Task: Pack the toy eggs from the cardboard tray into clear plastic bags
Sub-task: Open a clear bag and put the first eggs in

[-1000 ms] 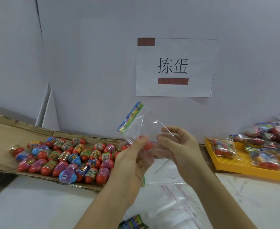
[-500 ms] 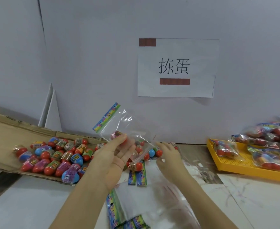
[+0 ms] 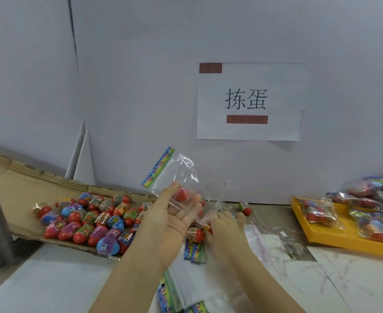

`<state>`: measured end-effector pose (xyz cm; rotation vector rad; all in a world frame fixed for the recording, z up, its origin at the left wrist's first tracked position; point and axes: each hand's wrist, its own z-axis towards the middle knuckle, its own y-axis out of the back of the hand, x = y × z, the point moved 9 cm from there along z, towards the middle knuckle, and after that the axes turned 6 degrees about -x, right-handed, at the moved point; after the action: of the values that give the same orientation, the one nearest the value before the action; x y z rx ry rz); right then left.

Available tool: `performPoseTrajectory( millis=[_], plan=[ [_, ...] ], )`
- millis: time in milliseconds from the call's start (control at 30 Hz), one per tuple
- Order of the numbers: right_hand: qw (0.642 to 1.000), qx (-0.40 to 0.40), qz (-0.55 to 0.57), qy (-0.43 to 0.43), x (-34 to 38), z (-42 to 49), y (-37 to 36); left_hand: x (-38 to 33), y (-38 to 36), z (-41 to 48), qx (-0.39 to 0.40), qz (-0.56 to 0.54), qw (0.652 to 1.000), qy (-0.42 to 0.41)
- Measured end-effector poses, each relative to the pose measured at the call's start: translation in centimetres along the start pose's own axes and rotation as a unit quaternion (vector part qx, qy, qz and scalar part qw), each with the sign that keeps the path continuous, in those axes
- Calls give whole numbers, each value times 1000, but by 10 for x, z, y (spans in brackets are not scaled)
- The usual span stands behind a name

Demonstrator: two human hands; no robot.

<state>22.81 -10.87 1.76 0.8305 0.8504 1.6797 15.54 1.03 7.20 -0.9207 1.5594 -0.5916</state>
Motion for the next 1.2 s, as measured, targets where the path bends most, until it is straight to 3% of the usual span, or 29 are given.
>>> performPoseTrajectory(
  millis=[67, 167, 200, 267, 333, 400, 467, 533, 733, 1033, 1200],
  plan=[
    [975, -121, 180, -51, -11, -4, 32, -2, 5, 2, -10, -15, 1000, 1],
    [840, -277, 448, -132, -42, -12, 90, -5, 9, 6, -23, -24, 999, -10],
    [803, -310, 494, -122, -44, -14, 112, -5, 10, 4, -32, -18, 999, -13],
    [773, -319, 546, -51, -35, -14, 154, -6, 12, 4, -44, -10, 999, -23],
    [780, -251, 572, 33, -10, -13, 179, -6, 13, 2, -52, -2, 998, -30],
    [830, -198, 511, 103, 14, -17, 190, -4, 12, 1, -44, 1, 998, -35],
    [888, -217, 380, 142, 27, -20, 194, -3, 8, -2, -32, -12, 999, -35],
    [909, -234, 314, 146, 32, -19, 194, -2, 4, -5, -23, -26, 999, -35],
    [918, -254, 272, 141, 30, -21, 195, 8, -9, -16, 17, -42, 999, -21],
    [895, -329, 273, 127, 27, -29, 196, 20, -18, -21, 57, -16, 998, -19],
    [899, -303, 284, 140, 35, -29, 188, 18, -17, -18, 61, -18, 998, -16]
  ],
)
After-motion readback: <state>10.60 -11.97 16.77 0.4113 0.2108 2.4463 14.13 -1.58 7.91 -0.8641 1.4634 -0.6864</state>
